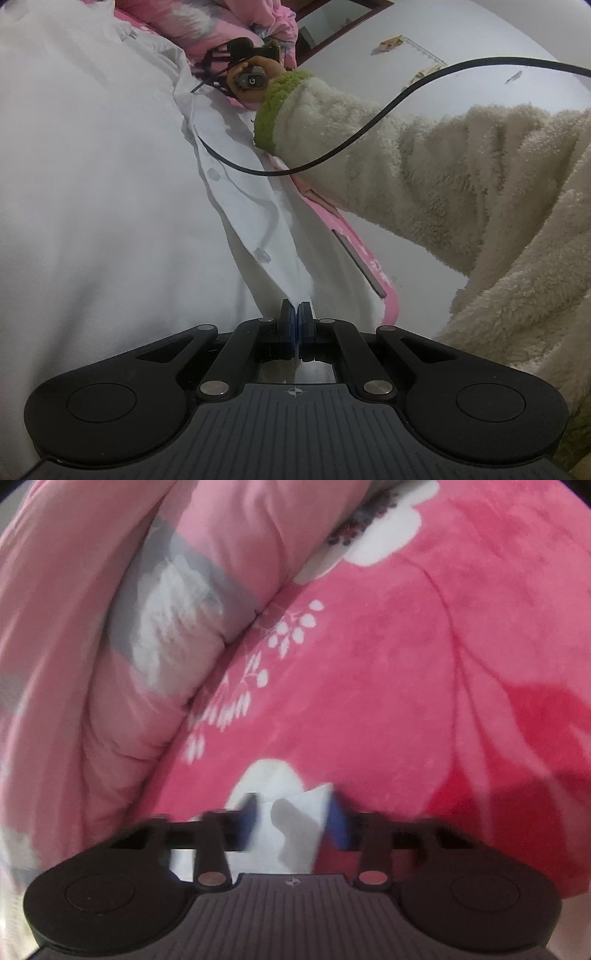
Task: Fold clothes
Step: 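Hold the placket with the left gripper while the right gripper pulls the sleeve edge outward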
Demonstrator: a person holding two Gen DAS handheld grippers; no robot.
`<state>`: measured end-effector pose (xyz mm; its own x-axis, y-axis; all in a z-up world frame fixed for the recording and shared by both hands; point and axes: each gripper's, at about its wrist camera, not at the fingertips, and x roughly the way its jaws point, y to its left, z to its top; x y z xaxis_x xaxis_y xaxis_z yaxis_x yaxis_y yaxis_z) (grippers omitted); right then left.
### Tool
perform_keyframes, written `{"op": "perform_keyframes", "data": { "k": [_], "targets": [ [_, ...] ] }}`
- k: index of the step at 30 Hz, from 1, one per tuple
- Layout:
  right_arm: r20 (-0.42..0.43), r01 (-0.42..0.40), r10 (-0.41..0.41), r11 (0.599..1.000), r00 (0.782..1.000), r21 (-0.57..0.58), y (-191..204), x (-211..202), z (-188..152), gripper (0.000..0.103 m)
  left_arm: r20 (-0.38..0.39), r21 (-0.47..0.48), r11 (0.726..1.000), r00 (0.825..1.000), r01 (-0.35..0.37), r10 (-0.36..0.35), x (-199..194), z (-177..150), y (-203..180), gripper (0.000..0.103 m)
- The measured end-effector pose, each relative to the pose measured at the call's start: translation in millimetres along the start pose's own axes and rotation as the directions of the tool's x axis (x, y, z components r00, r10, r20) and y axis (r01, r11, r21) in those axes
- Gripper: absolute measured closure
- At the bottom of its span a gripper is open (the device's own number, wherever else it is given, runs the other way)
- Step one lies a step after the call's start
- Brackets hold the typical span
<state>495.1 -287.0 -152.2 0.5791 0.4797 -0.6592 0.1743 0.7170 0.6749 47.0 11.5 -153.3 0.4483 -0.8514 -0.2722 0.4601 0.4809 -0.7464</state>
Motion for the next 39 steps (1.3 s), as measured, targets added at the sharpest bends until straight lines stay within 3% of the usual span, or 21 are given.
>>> {"op": "perform_keyframes", "data": {
  "k": [5,10,14,19,23,31,39],
  "targets": [
    [0.061,-0.066,0.068,0.997,0.996,-0.030,11.2,-27.1,-3.4,0.102,0.010,-0.005,1.000,1.000,0.005,-0.005,0.6,-1.4,-0.8,0.103],
    [0.089,-0.120,0.144,0.966,0.986,-0.227,70.5,-59.0,-17.2,0.102,0.022,-0.017,1.000,1.000,0.020,-0.020,7.3,0.5,0.7,0.103],
    [0.061,-0.176,0.204,0.934,0.977,-0.312,115.2,-63.1,-33.4,0.102,0.031,-0.018,0.999,0.999,0.035,-0.034,10.3,1.0,1.6,0.103],
    [-0.017,-0.140,0.147,0.895,0.989,-0.423,165.2,-32.3,-49.2,0.102,0.046,-0.015,0.998,0.997,0.066,-0.065,16.8,-2.8,2.0,0.103],
    [-0.065,-0.126,0.109,0.884,0.992,-0.450,181.7,-2.3,-59.5,0.102,0.052,-0.007,0.996,0.995,0.090,-0.089,12.5,-4.7,3.3,0.103],
    [-0.113,-0.135,0.090,0.855,0.990,-0.501,196.5,29.9,-77.5,0.102,0.036,0.027,0.992,0.991,0.127,-0.128,25.2,-10.4,-7.1,0.103],
    [-0.163,-0.129,0.053,0.857,0.985,-0.498,191.2,57.3,-77.9,0.100,0.011,0.043,0.988,0.989,0.146,-0.147,28.5,-16.1,-20.5,0.103]
  ]
}}
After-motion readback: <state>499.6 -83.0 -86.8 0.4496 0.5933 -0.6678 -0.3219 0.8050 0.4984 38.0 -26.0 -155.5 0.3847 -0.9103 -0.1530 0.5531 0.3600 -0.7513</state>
